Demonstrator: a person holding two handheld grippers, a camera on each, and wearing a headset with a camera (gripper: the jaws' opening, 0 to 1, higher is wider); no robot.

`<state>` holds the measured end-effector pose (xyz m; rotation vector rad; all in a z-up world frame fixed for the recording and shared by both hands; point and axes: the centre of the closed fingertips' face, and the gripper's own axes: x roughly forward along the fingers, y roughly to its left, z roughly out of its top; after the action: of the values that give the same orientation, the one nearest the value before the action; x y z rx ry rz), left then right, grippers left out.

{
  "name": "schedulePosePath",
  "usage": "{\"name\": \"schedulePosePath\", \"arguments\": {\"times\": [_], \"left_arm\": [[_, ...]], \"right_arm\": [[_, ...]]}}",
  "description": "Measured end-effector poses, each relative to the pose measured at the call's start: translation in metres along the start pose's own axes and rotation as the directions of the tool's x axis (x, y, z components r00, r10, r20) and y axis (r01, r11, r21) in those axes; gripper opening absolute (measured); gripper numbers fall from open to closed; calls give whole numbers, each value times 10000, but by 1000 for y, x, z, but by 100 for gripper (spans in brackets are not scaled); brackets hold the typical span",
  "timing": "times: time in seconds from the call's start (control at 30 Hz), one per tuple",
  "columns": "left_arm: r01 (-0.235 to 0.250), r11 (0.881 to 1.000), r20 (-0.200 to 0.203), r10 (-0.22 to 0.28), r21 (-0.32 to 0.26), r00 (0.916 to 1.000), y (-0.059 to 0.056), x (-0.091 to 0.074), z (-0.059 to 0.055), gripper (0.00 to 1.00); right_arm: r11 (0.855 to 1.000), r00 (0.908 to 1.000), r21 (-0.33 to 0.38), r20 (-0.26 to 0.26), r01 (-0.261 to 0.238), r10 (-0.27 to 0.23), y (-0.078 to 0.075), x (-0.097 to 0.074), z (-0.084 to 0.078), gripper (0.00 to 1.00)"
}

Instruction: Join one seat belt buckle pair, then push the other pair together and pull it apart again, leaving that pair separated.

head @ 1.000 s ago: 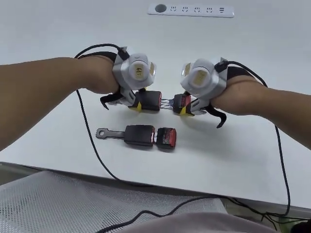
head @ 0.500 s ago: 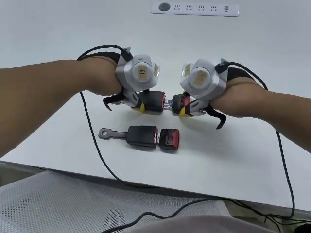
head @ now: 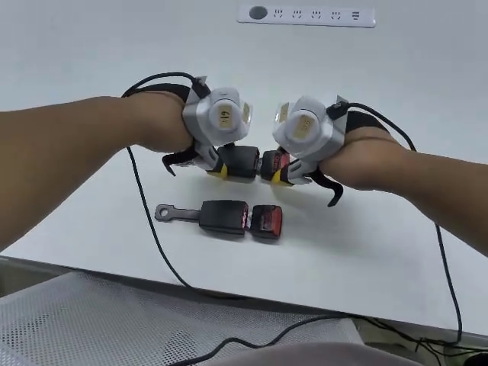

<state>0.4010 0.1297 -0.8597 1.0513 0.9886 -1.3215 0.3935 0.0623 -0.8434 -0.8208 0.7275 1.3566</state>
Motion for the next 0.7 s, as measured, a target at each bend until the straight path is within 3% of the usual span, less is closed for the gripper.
{"name": "schedulePosePath", "arguments": {"times": [0.17,0.7], "left_arm": [[11,10000,-132,-11,-12,9999,0,0,0,32],[-69,9997,14,69,-214,10000,-2,-3,2,32]], "right_arm": [[10000,10000,-32,54,-50,50,0,0,0,30],[9999,10000,-128,5,44,-44,0,-6,-9,31]]}}
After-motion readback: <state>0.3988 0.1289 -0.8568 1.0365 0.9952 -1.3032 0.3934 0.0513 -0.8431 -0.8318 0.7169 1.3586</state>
